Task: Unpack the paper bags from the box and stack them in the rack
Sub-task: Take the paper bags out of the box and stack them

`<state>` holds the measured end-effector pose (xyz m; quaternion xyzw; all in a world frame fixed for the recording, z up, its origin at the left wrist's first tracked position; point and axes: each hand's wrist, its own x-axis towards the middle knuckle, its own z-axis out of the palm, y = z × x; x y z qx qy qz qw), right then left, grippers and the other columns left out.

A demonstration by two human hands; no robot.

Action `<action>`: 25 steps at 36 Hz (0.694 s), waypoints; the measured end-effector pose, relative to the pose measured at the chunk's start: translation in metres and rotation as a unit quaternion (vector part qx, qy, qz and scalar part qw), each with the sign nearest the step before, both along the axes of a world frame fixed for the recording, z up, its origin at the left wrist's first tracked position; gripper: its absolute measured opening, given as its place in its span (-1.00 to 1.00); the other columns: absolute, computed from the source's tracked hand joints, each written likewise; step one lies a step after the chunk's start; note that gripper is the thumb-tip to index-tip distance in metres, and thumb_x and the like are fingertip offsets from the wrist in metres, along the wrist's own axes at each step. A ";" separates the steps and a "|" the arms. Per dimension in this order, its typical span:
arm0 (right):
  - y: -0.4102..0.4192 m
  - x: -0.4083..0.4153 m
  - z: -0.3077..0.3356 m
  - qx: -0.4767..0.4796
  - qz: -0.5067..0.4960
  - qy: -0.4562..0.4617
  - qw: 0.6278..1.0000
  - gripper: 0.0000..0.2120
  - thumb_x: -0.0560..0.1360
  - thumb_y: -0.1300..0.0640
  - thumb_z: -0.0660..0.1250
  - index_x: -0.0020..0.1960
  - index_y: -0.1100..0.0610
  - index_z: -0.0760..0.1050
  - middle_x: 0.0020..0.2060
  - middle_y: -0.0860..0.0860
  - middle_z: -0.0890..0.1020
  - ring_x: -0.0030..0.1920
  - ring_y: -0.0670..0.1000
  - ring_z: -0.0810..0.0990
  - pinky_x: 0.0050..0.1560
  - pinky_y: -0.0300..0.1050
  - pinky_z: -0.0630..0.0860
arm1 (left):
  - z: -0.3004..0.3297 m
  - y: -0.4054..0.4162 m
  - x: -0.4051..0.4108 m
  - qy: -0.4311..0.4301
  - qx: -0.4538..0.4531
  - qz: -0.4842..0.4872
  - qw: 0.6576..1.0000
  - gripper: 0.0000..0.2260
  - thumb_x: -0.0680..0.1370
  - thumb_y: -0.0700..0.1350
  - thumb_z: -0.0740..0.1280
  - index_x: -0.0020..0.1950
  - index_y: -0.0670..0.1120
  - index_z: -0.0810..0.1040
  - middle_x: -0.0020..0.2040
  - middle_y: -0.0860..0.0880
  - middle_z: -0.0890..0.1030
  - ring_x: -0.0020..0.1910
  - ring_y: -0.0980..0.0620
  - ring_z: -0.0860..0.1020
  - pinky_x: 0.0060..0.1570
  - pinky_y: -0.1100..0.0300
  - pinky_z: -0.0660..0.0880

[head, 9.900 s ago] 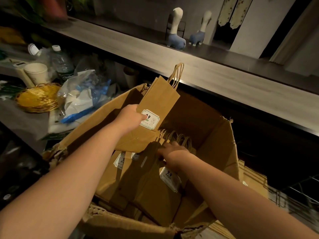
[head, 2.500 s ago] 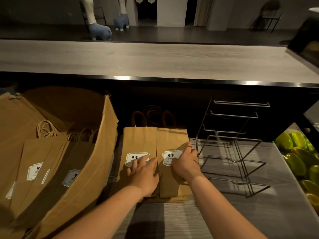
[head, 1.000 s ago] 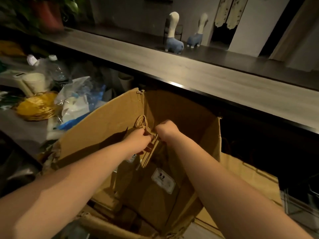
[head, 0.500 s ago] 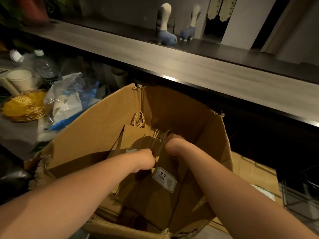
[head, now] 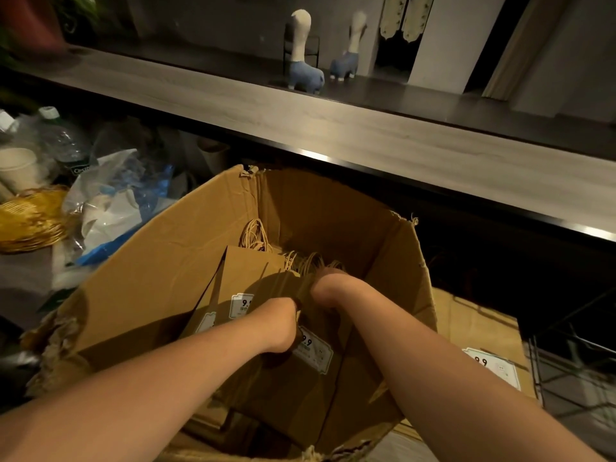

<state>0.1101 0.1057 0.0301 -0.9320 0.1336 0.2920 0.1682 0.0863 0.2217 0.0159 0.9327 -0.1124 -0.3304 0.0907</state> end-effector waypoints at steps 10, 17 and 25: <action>-0.009 -0.001 0.001 -0.023 0.021 0.000 1.000 -0.66 0.61 0.23 0.17 0.36 0.27 0.42 0.30 0.19 0.49 0.25 0.18 0.49 0.21 -0.03 0.43 | -0.006 -0.003 -0.003 -0.015 -0.004 -0.038 0.999 -0.51 0.55 -0.19 0.35 0.47 -0.04 0.33 0.21 -0.09 0.53 0.09 -0.08 0.57 0.08 0.08 0.57; -0.011 0.003 -0.014 -0.059 0.018 0.015 0.998 -0.69 0.60 0.20 0.16 0.33 0.20 0.42 -0.03 0.08 0.44 -0.03 0.04 0.47 0.05 -0.11 0.47 | -0.008 -0.005 -0.008 -0.055 -0.014 -0.052 0.997 -0.45 0.53 -0.23 0.34 0.49 0.03 0.29 0.28 -0.08 0.50 0.17 -0.12 0.54 0.14 0.06 0.54; -0.014 0.013 -0.030 -0.062 -0.005 0.015 0.998 -0.64 0.54 0.02 0.29 0.31 0.07 0.48 0.19 0.07 0.53 0.18 0.12 0.51 0.21 0.07 0.49 | -0.005 -0.010 -0.007 -0.011 -0.126 0.110 0.986 -0.46 0.58 -0.21 0.30 0.51 -0.08 0.18 0.31 -0.11 0.44 0.30 -0.11 0.43 0.27 0.02 0.42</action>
